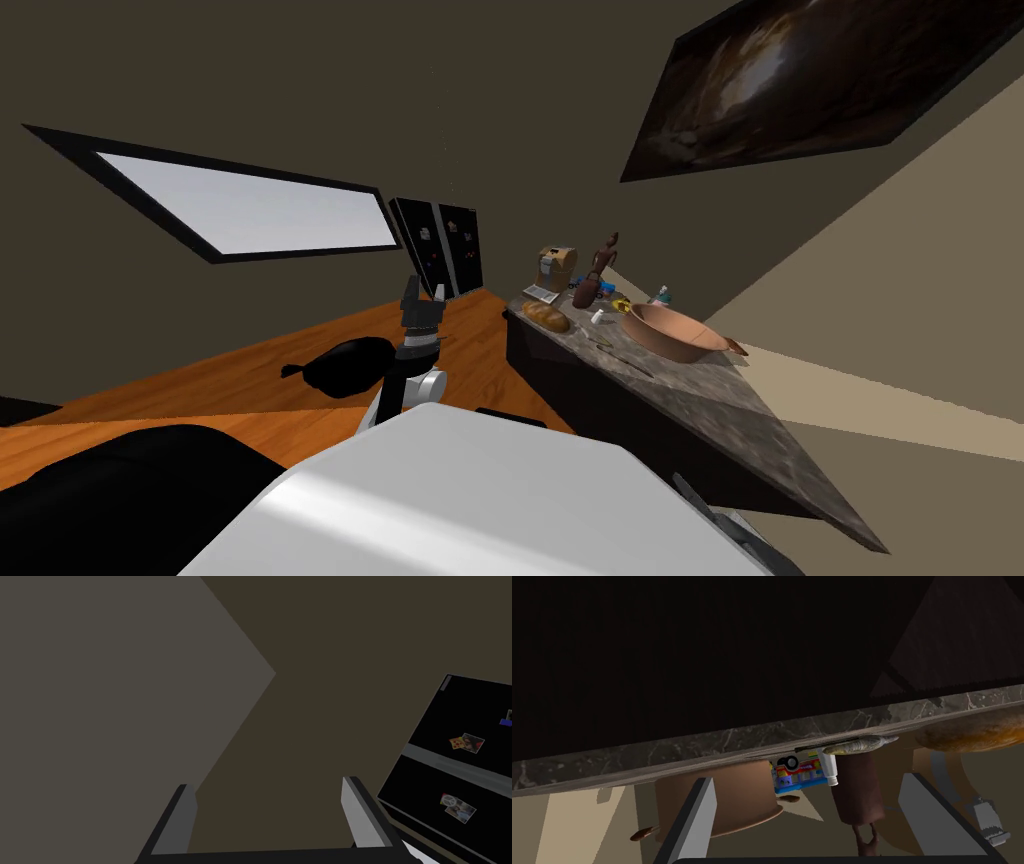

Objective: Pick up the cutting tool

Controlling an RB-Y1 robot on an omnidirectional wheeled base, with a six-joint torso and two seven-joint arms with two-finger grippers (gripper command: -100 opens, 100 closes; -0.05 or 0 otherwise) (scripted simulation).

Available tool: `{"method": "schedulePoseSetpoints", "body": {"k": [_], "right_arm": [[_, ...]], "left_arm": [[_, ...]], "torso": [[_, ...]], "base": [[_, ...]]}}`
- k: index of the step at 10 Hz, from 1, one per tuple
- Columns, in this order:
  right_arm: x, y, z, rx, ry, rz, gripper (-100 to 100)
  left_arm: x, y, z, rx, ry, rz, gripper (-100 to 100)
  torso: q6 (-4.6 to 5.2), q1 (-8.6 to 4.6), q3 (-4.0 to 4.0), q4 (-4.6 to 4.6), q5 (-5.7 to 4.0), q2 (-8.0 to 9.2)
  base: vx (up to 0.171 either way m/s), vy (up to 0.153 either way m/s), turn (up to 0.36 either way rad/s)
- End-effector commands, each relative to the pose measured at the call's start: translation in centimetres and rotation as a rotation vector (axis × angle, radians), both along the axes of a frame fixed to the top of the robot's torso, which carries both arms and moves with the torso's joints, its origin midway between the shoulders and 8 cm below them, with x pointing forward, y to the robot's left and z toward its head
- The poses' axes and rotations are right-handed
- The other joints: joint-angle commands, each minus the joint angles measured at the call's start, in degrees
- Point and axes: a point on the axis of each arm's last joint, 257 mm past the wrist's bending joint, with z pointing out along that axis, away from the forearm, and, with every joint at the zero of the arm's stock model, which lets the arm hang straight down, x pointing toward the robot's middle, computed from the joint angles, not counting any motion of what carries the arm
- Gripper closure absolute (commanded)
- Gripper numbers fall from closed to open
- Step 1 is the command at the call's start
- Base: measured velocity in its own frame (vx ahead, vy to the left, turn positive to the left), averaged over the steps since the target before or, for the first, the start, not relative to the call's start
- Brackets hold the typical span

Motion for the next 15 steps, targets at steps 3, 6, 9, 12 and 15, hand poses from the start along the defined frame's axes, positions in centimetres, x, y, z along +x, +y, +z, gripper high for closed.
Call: {"method": "schedulePoseSetpoints", "body": {"k": [3,6,9,12,15], "right_arm": [[-6.1,-2.7,-1.5,-0.096,0.178,0.052,-100],[-11.0,-4.7,-2.2,-0.162,0.328,0.104,-100],[-16.3,-6.3,-2.2,-0.206,0.48,0.159,-100],[-20.5,-7.6,-1.8,-0.235,0.611,0.229,-100],[-23.5,-8.4,-1.3,-0.25,0.717,0.306,-100]], "left_arm": [[0.0,0.0,0.0,0.0,0.0,0.0,0],[0.0,0.0,0.0,0.0,0.0,0.0,0],[0.0,0.0,0.0,0.0,0.0,0.0,0],[0.0,0.0,0.0,0.0,0.0,0.0,0],[0.0,0.0,0.0,0.0,0.0,0.0,0]], "torso": [[0.02,0.0,-0.01,0.0,0.0,-0.02],[-0.05,0.02,-0.05,-0.02,0.01,-0.08],[-0.02,-0.02,-0.09,-0.03,0.0,-0.15],[-0.01,0.01,-0.15,-0.06,0.0,-0.27],[-0.04,-0.08,-0.2,-0.07,-0.02,-0.33]], "base": [[0.018,-0.008,0.282],[0.028,-0.012,0.328],[0.05,-0.024,0.27],[0.068,-0.022,0.289],[0.08,-0.051,0.307]]}}
